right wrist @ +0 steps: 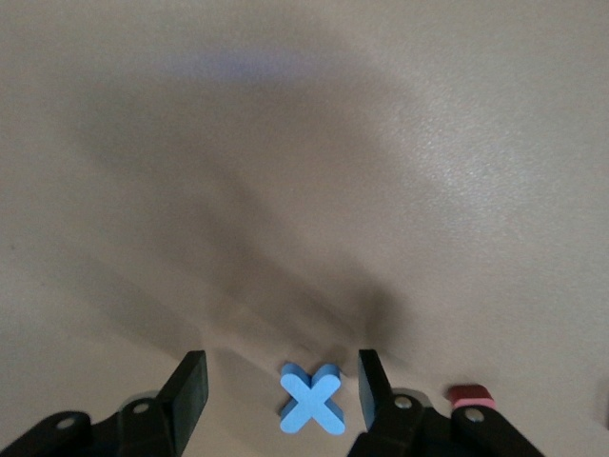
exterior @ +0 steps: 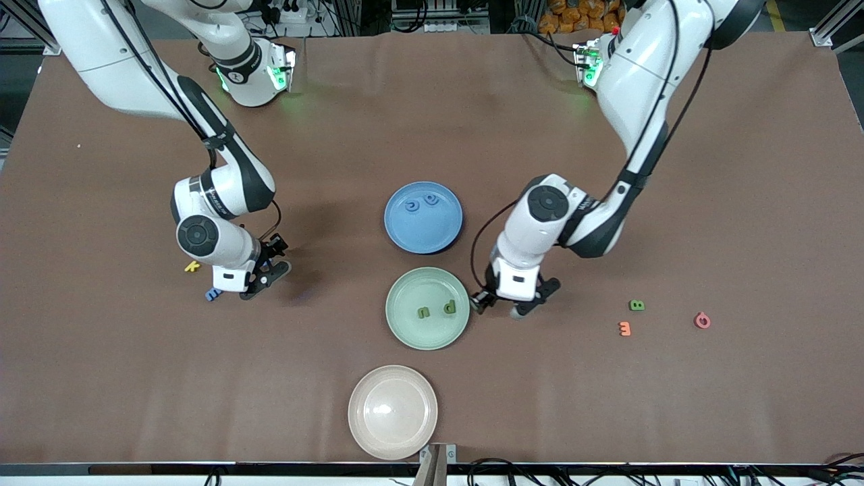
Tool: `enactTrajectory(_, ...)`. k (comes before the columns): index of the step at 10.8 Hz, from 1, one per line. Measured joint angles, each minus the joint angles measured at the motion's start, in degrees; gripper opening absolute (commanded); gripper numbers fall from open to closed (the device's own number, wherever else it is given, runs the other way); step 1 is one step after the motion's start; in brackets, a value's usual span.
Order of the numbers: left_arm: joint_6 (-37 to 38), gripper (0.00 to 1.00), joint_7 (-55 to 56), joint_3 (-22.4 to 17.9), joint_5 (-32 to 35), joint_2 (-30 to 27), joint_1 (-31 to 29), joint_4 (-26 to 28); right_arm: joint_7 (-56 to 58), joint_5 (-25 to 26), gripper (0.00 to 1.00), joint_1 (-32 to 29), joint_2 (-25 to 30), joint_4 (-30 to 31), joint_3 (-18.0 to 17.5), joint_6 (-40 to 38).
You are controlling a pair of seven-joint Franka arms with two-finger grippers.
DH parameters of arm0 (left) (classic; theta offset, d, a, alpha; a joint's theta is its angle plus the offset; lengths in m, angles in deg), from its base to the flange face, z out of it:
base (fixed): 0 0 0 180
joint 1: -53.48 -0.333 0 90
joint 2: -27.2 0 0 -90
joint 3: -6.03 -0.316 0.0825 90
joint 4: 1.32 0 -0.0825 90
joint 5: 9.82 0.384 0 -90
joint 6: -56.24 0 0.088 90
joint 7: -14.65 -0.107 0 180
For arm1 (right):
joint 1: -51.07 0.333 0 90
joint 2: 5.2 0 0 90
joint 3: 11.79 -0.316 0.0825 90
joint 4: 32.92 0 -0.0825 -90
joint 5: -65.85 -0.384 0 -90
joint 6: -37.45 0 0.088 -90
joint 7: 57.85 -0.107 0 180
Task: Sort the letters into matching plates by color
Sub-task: 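Drop the N on the green plate while the right gripper grasps blue X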
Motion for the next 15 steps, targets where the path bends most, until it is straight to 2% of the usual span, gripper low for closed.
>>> enactTrajectory(2, -4.67, 0.00, 1.92, -0.73, 0.00, 1.86, 4.36, -1.42, 0.99, 0.08, 0.63, -0.34, 0.15, 2.17, -0.06, 3.36)
enactTrajectory(3, -5.08, 0.02, 2.38, -1.61, 0.00, 2.49, 6.23, -2.17, 2.12, 0.09, 0.56, -0.79, 0.29, 2.51, -0.10, 3.90)
enactTrajectory(4, -5.22, 0.99, 2.51, -2.42, 0.00, 2.99, 7.52, -2.96, 3.19, 0.09, 0.34, -1.31, 0.40, 2.71, -0.11, 3.95)
enactTrajectory(5, -5.23, 1.00, 2.52, -3.23, 0.00, 3.36, 8.41, -3.69, 3.84, 0.09, 0.00, -1.74, 0.56, 2.92, -0.11, 4.33)
enactTrajectory(8, -5.23, 1.00, 2.51, -5.29, 0.00, 3.62, 9.49, -4.25, 4.55, 0.10, 0.00, -2.41, 1.28, 3.29, -0.09, 4.43)
enactTrajectory(10, -3.70, 1.00, 0.40, -7.22, 0.02, 3.54, 7.97, -4.68, 4.56, 0.10, 0.00, -2.47, 1.50, 3.53, -0.15, 4.33)
enactTrajectory(13, 5.73, 1.00, -10.71, -7.83, 0.02, 3.25, -1.09, -5.38, 4.20, -0.02, 0.00, -2.51, 2.30, 2.87, -0.91, 2.71)
enactTrajectory(15, 10.60, 1.00, -17.32, -7.71, 0.03, 2.83, -8.31, -5.54, -0.31, -1.44, 0.00, -2.52, 3.19, -0.37, -3.58, -2.67)
